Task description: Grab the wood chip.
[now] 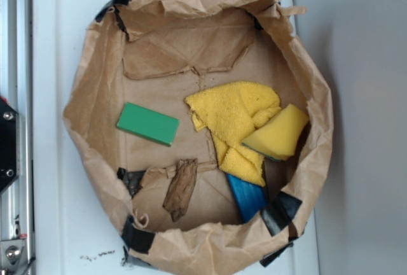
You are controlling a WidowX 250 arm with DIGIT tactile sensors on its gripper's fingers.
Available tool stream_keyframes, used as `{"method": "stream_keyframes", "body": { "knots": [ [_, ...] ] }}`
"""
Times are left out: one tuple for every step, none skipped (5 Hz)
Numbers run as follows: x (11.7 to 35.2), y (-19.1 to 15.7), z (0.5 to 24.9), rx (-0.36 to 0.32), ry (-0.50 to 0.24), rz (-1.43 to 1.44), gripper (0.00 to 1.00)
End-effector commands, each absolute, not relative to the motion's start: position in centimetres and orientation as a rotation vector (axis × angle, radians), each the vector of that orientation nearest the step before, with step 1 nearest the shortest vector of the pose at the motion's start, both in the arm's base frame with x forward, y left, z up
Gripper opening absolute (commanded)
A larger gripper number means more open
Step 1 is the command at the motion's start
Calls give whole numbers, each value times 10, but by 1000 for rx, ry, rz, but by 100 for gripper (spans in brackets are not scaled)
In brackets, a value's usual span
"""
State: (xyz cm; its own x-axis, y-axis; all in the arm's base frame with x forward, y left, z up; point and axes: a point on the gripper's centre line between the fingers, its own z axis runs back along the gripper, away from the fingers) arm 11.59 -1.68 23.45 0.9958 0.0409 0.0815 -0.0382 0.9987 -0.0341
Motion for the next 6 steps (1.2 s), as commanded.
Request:
{"method": "stream_keyframes", "body": {
  "knots": [
    [116, -17, 234, -32, -82, 40, 100],
    [160, -36, 240, -78, -126, 143, 100],
    [207, -46, 232, -59, -77, 330, 100],
    [207, -46, 232, -59, -77, 330, 100],
    [207, -46, 232, -59, -77, 330, 100],
    [207, -46, 232, -59, -77, 330, 100]
  ]
}}
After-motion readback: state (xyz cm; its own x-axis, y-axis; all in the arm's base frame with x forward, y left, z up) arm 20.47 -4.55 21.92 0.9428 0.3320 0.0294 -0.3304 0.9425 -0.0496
